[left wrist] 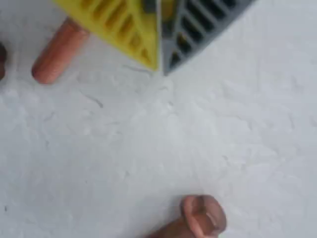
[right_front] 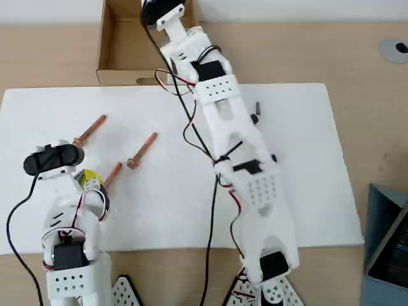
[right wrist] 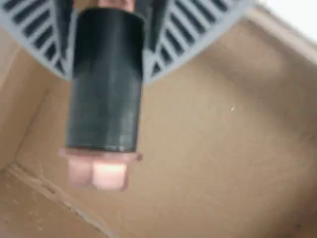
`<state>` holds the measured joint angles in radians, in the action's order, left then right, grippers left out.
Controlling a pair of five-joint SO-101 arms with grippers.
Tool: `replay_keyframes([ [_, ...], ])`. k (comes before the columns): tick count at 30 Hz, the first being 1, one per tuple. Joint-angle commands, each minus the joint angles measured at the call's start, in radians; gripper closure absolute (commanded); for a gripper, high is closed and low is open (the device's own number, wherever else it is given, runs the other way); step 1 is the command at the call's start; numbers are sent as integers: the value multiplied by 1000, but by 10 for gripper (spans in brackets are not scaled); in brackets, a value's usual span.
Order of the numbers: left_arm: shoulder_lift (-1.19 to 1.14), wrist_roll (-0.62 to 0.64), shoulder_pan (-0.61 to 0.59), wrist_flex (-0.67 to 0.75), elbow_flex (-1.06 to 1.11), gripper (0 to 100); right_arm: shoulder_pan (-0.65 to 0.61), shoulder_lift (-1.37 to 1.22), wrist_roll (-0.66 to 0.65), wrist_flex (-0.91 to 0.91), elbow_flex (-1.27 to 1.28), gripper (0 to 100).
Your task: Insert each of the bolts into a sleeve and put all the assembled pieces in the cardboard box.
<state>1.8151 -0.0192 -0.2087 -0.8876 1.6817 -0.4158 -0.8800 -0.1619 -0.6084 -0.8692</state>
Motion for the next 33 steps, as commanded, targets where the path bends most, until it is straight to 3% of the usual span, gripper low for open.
replay_keyframes([
  [1,5,-2,-11,2,12,998,10,-99,-43,25,-240,986],
  [11,5,-2,-11,2,12,998,10,-289,-86,-91,-493,952],
  [15,5,-2,-9,2,12,998,12,-298,-86,-141,-512,864],
  [25,5,-2,-9,2,12,998,12,-297,-84,-147,-513,864],
  [33,5,-2,-9,2,12,998,12,-282,-81,-423,-725,864],
])
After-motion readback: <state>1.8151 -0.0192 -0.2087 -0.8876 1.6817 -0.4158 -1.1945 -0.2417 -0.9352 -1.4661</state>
